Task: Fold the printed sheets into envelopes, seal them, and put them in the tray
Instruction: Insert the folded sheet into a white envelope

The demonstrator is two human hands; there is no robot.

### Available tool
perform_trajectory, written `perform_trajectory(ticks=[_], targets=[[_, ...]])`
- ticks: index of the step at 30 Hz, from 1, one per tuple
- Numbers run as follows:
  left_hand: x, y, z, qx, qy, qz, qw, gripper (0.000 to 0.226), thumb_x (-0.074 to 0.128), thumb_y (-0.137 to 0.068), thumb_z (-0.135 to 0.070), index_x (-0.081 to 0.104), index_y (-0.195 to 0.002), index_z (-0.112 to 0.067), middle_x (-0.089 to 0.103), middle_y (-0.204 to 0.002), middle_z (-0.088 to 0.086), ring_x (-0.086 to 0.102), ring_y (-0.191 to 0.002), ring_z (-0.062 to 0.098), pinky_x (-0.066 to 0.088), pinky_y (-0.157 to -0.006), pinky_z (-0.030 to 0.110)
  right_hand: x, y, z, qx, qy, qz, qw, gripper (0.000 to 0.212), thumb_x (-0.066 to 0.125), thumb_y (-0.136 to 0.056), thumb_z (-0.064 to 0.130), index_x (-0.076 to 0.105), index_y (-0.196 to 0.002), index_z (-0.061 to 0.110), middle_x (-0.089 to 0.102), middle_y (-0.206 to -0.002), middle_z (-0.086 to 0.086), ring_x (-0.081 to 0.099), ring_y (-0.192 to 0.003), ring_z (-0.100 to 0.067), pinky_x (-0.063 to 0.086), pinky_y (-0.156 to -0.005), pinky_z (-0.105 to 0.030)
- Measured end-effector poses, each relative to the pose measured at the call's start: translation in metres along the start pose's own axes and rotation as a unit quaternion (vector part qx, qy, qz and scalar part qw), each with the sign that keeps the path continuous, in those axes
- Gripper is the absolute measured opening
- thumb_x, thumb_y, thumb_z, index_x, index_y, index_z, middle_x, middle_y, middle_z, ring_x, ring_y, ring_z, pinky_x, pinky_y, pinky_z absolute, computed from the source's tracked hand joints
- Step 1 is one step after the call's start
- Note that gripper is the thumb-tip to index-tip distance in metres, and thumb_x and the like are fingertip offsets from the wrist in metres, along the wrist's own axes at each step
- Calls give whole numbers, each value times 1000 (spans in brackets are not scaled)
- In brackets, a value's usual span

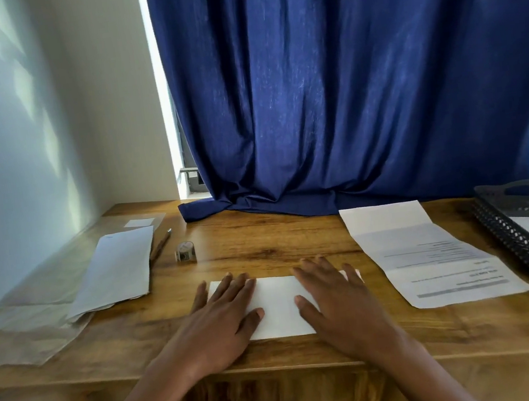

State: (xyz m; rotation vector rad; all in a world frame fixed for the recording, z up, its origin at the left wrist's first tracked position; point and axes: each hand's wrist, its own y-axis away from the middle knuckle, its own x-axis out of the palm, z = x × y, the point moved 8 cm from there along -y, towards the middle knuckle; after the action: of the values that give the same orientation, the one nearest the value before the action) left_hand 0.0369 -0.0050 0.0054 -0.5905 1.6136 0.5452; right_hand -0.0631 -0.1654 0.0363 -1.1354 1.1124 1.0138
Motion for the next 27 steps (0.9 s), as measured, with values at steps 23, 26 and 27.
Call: perform_trajectory(ticks=[23, 26, 27], targets=[[5, 4, 10, -41, 7, -44, 998, 96, -15, -76, -87, -11, -160, -41, -19, -164, -19, -21, -151, 3, -15, -123, 38, 47, -4, -20, 7, -16, 59, 998, 77, 0, -93, 75, -8, -160, 39, -11, -170, 12, -15, -155, -10, -16, -116, -39], [4, 5, 11, -41, 14, -53, 998, 99, -16, -74, -89, -9, -161, -41, -18, -163, -20, -20, -150, 1, -15, -122, 37, 45, -4, -19, 8, -15, 57, 998, 76, 1, -94, 74, -7, -161, 39, -11, -170, 12, -13, -155, -11, -15, -117, -39], [4, 5, 11, -40, 15, -54, 998, 99, -16, -74, -89, -9, -161, -41, -19, -162, -20, -20, -150, 1, -15, -122, 37, 45, -3, -19, 9, -14, 56, 998, 75, 1, -95, 74, -6, -161, 39, -11, -170, 12, -13, -155, -11, -15, -117, -39]])
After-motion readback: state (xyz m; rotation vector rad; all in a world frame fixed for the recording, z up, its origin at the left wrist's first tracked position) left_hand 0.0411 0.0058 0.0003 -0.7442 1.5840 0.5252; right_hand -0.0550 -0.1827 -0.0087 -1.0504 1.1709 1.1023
